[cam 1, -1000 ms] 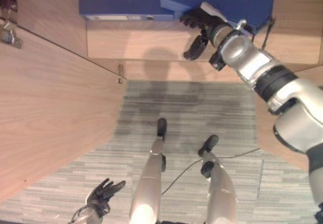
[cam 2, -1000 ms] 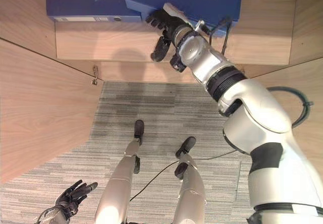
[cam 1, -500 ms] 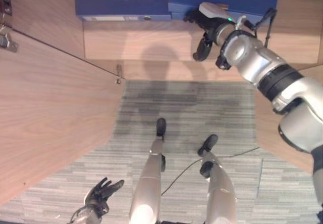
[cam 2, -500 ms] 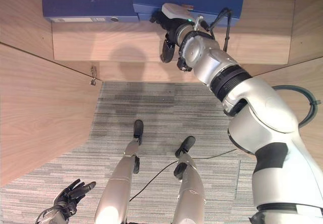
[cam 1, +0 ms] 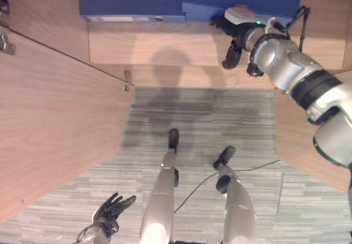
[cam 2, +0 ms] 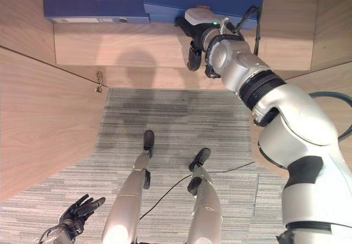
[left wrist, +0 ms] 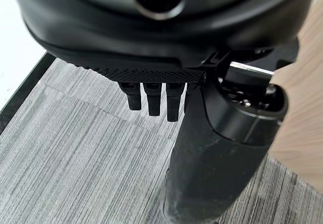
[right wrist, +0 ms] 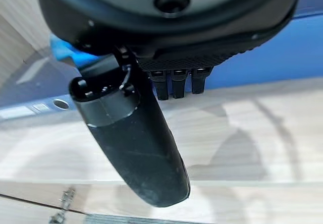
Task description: Put the empty folder in the office cabinet
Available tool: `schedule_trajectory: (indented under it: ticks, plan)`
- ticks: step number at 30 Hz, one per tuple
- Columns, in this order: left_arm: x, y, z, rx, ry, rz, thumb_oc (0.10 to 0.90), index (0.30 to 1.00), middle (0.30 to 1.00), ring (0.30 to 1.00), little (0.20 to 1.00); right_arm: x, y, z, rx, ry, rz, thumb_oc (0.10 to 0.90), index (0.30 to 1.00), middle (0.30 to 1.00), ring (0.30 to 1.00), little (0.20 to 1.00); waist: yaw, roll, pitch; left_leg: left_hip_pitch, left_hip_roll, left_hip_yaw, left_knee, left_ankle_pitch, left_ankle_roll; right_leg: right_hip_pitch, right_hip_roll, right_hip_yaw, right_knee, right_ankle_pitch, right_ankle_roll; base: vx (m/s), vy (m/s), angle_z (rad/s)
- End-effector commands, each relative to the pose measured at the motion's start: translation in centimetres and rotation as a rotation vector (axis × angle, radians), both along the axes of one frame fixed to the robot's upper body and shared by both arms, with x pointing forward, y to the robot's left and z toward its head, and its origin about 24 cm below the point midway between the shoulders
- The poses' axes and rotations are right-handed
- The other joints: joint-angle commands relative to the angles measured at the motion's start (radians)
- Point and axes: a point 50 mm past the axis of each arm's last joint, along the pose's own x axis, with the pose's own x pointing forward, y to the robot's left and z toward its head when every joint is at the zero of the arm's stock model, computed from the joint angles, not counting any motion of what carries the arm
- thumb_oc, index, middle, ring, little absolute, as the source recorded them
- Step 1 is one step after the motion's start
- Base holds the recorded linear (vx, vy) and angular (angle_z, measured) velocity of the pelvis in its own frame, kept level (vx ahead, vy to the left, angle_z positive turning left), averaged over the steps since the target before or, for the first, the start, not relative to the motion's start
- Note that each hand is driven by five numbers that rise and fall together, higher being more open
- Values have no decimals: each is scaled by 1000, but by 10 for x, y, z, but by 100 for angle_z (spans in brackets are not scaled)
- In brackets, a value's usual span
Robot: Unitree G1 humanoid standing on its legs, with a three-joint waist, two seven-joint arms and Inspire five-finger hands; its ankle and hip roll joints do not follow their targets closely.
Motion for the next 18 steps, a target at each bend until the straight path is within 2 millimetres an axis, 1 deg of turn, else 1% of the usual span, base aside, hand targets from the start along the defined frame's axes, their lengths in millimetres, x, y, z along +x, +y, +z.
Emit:
schedule_trajectory:
  ticks: [1,4,6,18]
  plan:
    - [-56,29,-9,69,178,68,800,900,900,900,900,-25,-1,88,-105,-271,2,800,900,900,900,900,7,-59,-4,43,12,10,63,-175,-64,48,-17,71,-83,26,101,0,0,0]
    - [-54,30,-8,72,179,82,800,900,900,900,900,-27,-5,91,-101,-284,3,800,900,900,900,900,3,-67,-4,50,14,10,59,-175,-65,52,-15,74,-85,26,103,0,-3,-1]
    - [-52,33,-7,79,177,87,800,900,900,900,900,-28,-4,91,-97,-286,11,800,900,900,900,900,1,-73,-4,52,16,9,59,-176,-65,55,-14,75,-85,25,102,1,-14,-7]
    - [-50,39,-4,86,173,113,800,900,900,900,900,-32,-6,98,-116,-290,7,800,900,900,900,900,-5,-86,-5,86,22,10,43,-170,-69,83,-7,75,-95,25,103,-7,-2,-1]
